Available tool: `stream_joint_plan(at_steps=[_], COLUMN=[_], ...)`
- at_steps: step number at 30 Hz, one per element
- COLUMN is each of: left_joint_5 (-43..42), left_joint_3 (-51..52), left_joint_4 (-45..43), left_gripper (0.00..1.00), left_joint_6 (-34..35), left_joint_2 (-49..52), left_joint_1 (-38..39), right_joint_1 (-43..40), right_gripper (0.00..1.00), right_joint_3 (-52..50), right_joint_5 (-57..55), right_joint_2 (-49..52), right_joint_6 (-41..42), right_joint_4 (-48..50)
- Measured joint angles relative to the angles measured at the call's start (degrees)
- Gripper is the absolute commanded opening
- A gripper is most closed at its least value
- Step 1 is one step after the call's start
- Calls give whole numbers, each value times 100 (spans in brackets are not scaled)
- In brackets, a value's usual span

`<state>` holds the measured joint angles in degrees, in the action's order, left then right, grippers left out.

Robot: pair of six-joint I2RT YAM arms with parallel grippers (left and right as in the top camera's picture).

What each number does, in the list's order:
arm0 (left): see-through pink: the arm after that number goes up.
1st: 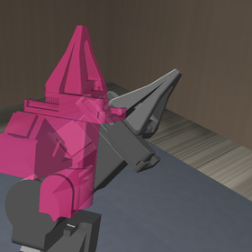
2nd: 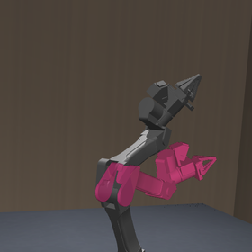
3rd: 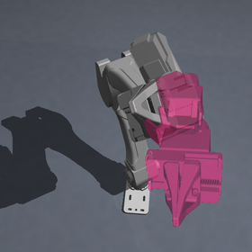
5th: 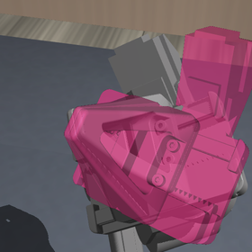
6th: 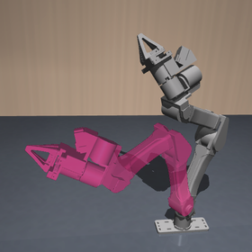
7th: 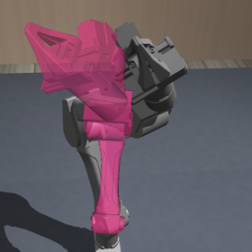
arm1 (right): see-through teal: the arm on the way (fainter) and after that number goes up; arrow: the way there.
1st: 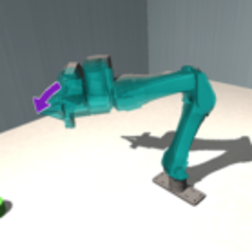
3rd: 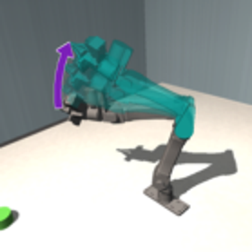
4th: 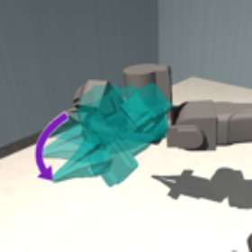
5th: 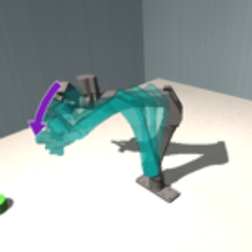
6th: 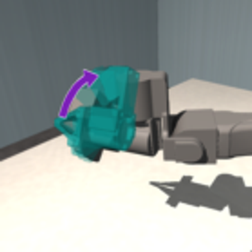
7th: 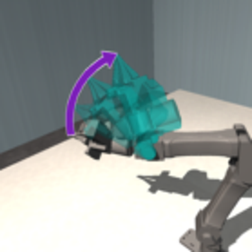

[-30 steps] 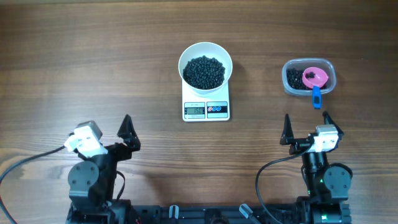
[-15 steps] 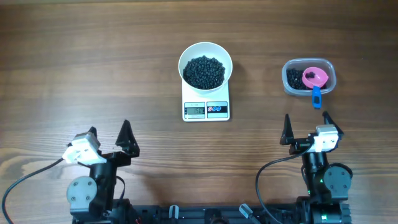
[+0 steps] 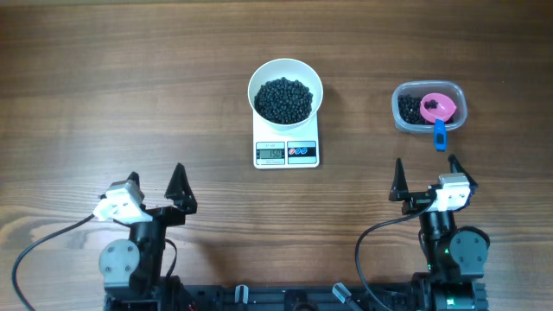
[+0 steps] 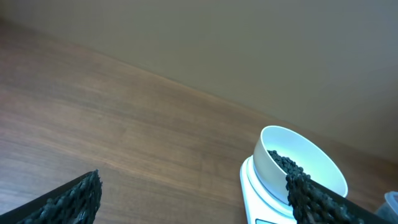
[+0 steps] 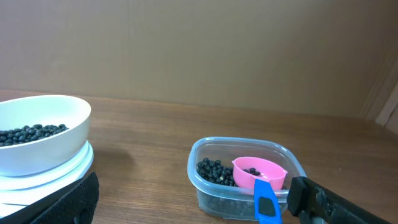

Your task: Scoop item into bowl and weigh 150g on scale

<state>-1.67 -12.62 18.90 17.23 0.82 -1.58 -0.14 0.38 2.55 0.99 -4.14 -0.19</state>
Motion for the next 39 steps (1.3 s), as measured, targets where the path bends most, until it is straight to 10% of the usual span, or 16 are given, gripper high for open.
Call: stream_joint_plan(at_steps=[16,39], left_joint_5=[-20,-317], left_joint_3=[1117,1176], left_joint_4=[-1550,-1484], left_gripper=[100,100], left_joint_6=[-2,-1108], left_joint_2=[-2,-2], left_joint_1=[0,0], right_joint_1=[0,0], right_gripper=[100,100], right_joint_3=[0,0], right_joint_5=[0,0], right_joint_2=[0,0], right_joint_6=[0,0], right_joint_4=[0,0])
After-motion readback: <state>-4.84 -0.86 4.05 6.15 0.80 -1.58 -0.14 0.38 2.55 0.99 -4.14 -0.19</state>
